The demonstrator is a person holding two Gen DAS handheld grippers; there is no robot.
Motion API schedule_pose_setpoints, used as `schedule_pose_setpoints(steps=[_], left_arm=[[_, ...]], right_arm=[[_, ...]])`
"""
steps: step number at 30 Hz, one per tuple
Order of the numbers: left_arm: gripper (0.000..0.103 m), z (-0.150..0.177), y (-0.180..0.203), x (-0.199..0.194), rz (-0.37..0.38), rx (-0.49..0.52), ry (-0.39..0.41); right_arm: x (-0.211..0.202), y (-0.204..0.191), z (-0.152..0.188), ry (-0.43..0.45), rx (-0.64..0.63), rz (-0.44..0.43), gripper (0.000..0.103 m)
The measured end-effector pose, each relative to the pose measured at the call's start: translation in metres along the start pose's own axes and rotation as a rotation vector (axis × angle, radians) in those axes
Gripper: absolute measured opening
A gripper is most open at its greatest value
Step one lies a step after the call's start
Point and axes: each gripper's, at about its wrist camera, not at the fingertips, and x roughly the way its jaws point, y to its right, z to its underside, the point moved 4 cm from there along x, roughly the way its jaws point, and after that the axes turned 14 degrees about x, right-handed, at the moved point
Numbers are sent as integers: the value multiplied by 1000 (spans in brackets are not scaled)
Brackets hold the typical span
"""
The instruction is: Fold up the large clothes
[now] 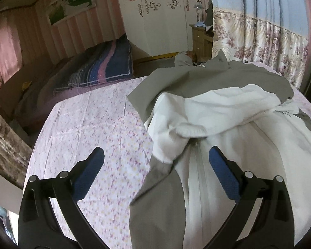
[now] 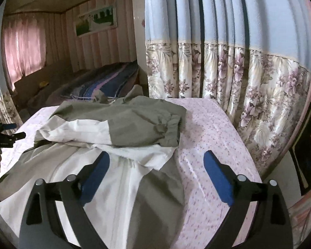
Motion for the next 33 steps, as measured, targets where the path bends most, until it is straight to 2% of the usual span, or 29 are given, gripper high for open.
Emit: schedule_pose_setpoints(steps=[7,10,12,14,18,21,24,26,29,33], left_arm=[[100,40,-9,-49,-55,-51,43],[100,61,-12,-68,-64,-78,53],[100,77,-12,-76,-49,-89,46],[100,88,-12,-80,-41,-97,38],[100,110,-11,-93,-78,-113,26],[100,130,-5,-103,-92,-130,33],[100,146,-1,-113,-123,-139,45],[100,158,2,-121,-97,-171,63],[100,174,2,-126,-58,-227,60],[100,194,8,-127,-80,-234,30]], right_arm=[[-29,0,36,-4,30,-21,94],[-46,-2,48,32,12,8,95],[-58,-3,54,64,6,38,101],[-68,-2,57,86,8,81,101],[-96,-1,63,155,40,122,101],[-107,1,76,140,81,113,101],[-121,3,99,164,63,157,101],[-129,5,113,174,59,176,101],[-138,12,131,162,79,177,101],[-142,25,161,77,159,138,101]])
